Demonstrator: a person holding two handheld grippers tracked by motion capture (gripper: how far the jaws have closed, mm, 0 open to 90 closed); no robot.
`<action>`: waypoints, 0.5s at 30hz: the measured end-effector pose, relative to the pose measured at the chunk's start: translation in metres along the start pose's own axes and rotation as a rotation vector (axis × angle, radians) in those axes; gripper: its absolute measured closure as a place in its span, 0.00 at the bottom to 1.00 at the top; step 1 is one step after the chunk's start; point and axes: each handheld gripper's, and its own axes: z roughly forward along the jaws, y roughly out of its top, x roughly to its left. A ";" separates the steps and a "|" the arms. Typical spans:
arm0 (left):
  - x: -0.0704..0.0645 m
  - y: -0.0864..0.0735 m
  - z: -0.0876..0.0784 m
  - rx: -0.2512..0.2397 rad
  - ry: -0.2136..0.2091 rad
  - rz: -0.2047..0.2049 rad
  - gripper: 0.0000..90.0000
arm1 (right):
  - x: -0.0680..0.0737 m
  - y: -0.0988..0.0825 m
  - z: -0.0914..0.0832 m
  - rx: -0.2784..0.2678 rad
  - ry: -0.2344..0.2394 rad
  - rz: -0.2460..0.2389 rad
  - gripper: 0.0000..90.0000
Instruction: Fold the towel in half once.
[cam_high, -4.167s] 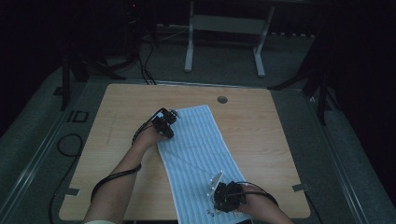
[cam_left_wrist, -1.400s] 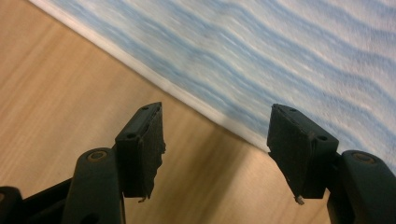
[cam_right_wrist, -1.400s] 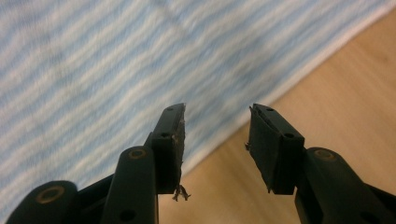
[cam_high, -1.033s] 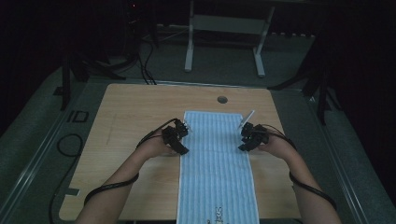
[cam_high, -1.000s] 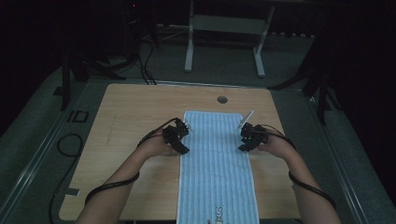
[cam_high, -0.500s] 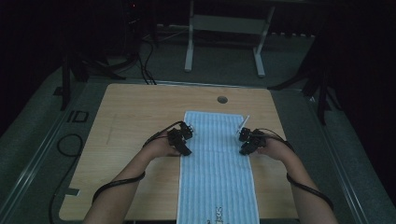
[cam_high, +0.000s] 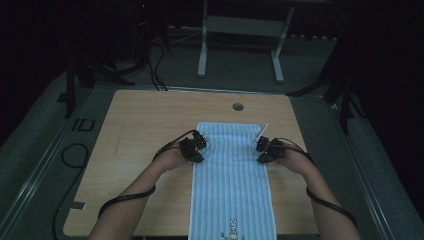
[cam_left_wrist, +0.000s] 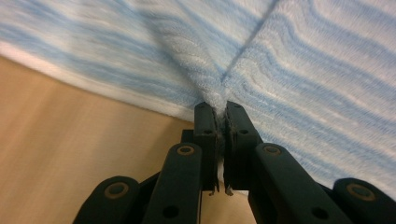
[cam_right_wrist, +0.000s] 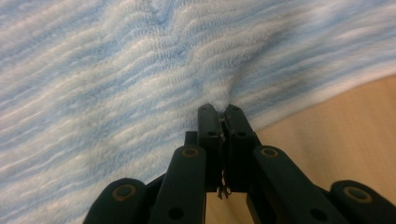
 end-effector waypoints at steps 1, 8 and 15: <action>0.003 0.002 -0.004 -0.011 0.009 -0.011 0.95 | -0.002 0.002 -0.004 -0.008 -0.002 0.011 0.97; 0.009 0.019 -0.041 -0.061 0.083 -0.014 0.96 | -0.013 0.016 -0.039 -0.062 -0.081 0.013 0.97; -0.001 0.013 -0.077 -0.121 0.097 0.006 0.95 | -0.010 0.014 -0.078 -0.161 -0.112 0.019 0.97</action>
